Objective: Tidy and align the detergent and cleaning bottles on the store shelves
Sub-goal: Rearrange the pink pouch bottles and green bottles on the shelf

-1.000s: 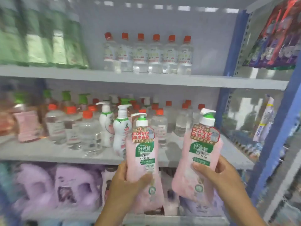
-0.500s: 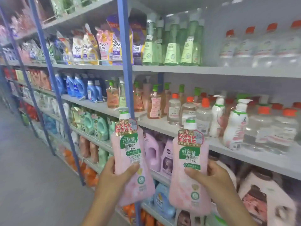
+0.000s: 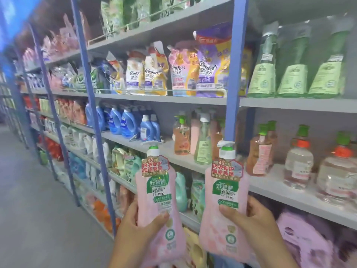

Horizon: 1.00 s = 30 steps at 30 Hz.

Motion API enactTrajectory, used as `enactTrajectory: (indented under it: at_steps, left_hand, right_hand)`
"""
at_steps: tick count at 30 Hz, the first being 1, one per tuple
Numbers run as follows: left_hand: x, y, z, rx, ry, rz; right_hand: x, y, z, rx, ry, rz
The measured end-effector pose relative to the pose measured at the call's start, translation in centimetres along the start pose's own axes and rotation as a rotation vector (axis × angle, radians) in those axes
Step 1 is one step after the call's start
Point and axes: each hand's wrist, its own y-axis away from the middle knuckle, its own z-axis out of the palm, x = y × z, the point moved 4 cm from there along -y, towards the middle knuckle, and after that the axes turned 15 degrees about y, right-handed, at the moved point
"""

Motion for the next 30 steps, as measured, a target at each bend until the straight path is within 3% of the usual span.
enactTrajectory:
  at_steps: [21, 30]
  left_hand:
    - [-0.3, -34.9, 0.7, -0.066, -0.097, 0.240]
    - [-4.4, -46.9, 3.5, -0.306, -0.053, 0.201]
  right_hand:
    - [-1.5, -27.3, 15.3, 0.133, 0.020, -0.100]
    - [-1.7, -28.0, 15.4, 0.489, 0.200, -0.020]
